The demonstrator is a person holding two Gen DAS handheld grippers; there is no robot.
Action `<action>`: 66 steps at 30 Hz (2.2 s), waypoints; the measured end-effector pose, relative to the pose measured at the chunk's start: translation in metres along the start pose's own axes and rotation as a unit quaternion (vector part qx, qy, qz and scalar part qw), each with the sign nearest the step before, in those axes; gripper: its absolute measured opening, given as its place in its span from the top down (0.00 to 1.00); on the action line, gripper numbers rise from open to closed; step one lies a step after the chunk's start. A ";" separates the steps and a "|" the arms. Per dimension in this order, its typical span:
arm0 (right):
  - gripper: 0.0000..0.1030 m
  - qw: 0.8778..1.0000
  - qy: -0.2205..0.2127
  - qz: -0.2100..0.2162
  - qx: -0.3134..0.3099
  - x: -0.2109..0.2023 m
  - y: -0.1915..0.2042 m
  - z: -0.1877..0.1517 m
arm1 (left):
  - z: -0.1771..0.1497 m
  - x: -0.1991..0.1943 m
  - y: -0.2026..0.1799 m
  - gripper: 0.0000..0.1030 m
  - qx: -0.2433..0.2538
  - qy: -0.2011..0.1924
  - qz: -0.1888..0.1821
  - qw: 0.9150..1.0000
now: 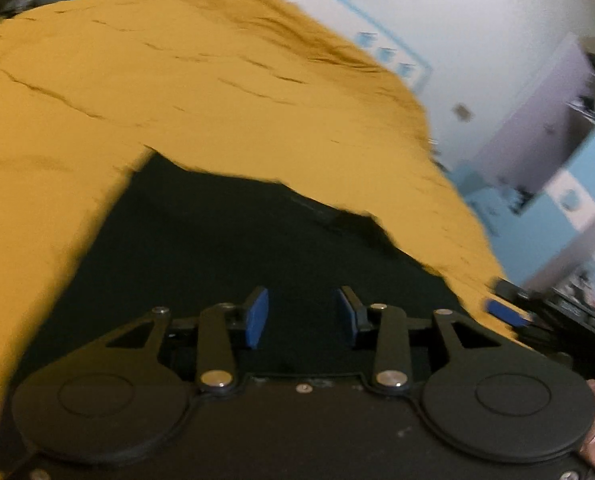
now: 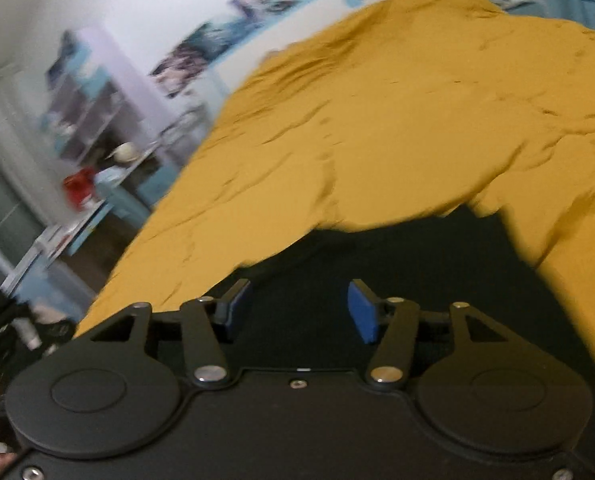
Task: Fold small clothes
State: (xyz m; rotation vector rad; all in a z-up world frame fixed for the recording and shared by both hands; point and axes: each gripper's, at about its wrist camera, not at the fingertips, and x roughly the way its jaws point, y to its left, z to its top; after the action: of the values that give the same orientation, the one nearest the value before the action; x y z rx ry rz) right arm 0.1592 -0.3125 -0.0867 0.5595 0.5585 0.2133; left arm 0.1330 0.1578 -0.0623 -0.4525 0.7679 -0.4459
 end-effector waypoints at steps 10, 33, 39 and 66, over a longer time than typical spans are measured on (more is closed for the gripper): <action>0.47 0.998 0.062 0.023 0.012 -0.002 0.048 -0.110 | -0.086 -0.004 -0.023 0.59 0.011 0.038 0.005 0.999; 0.59 0.985 -0.059 -0.150 0.055 -0.107 -0.097 -0.111 | -0.095 -0.112 0.089 0.58 -0.051 -0.073 0.151 0.985; 0.52 0.982 -0.049 -0.173 0.060 -0.107 -0.080 -0.095 | -0.073 -0.127 0.069 0.58 -0.055 -0.093 0.099 0.989; 0.45 0.992 0.094 -0.085 0.003 0.217 0.026 0.004 | -0.047 -0.046 0.072 0.48 0.012 -0.020 0.113 0.993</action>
State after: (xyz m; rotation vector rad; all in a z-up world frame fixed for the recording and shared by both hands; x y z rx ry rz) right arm 0.3405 -0.2189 -0.1655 0.4968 0.7864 0.1042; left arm 0.0846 0.2302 -0.1049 -0.3455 0.7652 -0.2331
